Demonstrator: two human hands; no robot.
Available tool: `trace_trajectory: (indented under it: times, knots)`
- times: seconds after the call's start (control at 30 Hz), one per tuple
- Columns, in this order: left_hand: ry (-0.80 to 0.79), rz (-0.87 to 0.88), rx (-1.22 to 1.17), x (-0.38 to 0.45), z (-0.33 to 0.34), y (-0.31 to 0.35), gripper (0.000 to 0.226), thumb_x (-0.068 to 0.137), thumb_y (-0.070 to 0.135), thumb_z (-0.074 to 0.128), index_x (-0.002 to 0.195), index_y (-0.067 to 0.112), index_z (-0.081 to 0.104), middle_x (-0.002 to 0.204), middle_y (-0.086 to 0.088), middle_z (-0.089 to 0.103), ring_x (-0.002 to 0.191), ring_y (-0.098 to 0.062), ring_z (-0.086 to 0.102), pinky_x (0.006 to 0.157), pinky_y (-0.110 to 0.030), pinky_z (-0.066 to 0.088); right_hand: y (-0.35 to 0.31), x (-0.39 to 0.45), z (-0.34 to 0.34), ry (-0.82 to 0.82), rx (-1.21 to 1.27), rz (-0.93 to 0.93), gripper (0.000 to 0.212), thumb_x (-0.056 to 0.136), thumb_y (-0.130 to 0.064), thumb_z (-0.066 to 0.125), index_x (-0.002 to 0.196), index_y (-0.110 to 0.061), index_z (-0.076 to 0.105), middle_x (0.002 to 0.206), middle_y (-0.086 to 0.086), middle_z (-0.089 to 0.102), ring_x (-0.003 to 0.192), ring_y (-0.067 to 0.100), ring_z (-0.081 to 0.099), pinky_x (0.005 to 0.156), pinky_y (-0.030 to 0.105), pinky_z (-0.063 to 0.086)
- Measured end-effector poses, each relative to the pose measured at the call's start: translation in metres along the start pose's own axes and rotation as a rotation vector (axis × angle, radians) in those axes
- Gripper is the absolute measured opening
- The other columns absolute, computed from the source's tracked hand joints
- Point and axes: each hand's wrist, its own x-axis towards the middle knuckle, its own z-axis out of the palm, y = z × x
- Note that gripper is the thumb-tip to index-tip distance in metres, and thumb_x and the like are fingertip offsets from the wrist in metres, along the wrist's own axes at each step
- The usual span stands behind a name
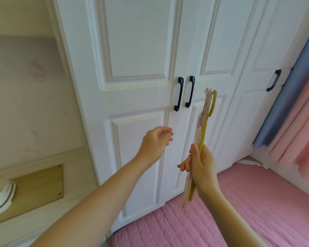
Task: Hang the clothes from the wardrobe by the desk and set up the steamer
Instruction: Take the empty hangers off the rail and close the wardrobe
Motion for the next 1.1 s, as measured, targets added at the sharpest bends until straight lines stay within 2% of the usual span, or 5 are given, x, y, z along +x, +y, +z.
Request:
trace_trajectory:
  times: [0.1, 0.27, 0.73, 0.87, 1.1]
  knots:
    - [-0.007, -0.197, -0.344, -0.042, 0.015, 0.017, 0.023, 0.099, 0.018, 0.049, 0.114, 0.009, 0.065, 0.107, -0.007, 0.07, 0.093, -0.018, 0.071, 0.081, -0.026, 0.057, -0.003, -0.036, -0.013, -0.105, -0.019, -0.01, 0.023, 0.102, -0.022, 0.039, 0.087, -0.007, 0.048, 0.043, 0.002, 0.043, 0.041, 0.018, 0.051, 0.06, 0.04, 0.059]
    - [0.021, -0.389, -0.726, -0.11, 0.029, 0.025, 0.026, 0.096, 0.018, 0.054, 0.108, -0.001, 0.065, 0.1, -0.013, 0.068, 0.093, -0.027, 0.068, 0.091, -0.038, 0.055, 0.001, -0.098, -0.037, -0.308, -0.058, -0.002, 0.025, 0.102, -0.02, 0.04, 0.082, -0.007, 0.048, 0.042, 0.002, 0.043, 0.04, 0.019, 0.048, 0.054, 0.037, 0.054]
    - [0.339, -0.596, -1.121, -0.282, -0.002, -0.017, 0.037, 0.095, 0.041, 0.054, 0.118, 0.013, 0.06, 0.105, -0.013, 0.064, 0.112, -0.041, 0.06, 0.092, -0.053, 0.05, 0.037, -0.239, -0.038, -0.812, -0.183, 0.159, 0.025, 0.101, -0.023, 0.042, 0.085, -0.008, 0.051, 0.047, 0.007, 0.05, 0.042, 0.021, 0.053, 0.059, 0.046, 0.054]
    - [0.47, -0.588, -1.2, -0.316, -0.015, -0.025, 0.025, 0.098, 0.023, 0.05, 0.117, 0.011, 0.059, 0.11, -0.014, 0.059, 0.105, -0.04, 0.06, 0.067, -0.043, 0.057, 0.044, -0.26, -0.02, -0.911, -0.213, 0.174, 0.027, 0.102, -0.023, 0.042, 0.086, -0.004, 0.051, 0.047, 0.005, 0.052, 0.043, 0.021, 0.054, 0.058, 0.04, 0.054]
    - [0.578, -0.548, -1.022, -0.368, -0.048, -0.042, 0.05, 0.081, -0.018, 0.032, 0.117, 0.005, 0.058, 0.093, -0.015, 0.054, 0.095, -0.032, 0.051, 0.089, -0.042, 0.047, 0.054, -0.289, 0.02, -1.095, -0.287, 0.214, 0.03, 0.101, -0.024, 0.043, 0.089, 0.001, 0.054, 0.055, 0.018, 0.059, 0.045, 0.024, 0.055, 0.053, 0.032, 0.05]
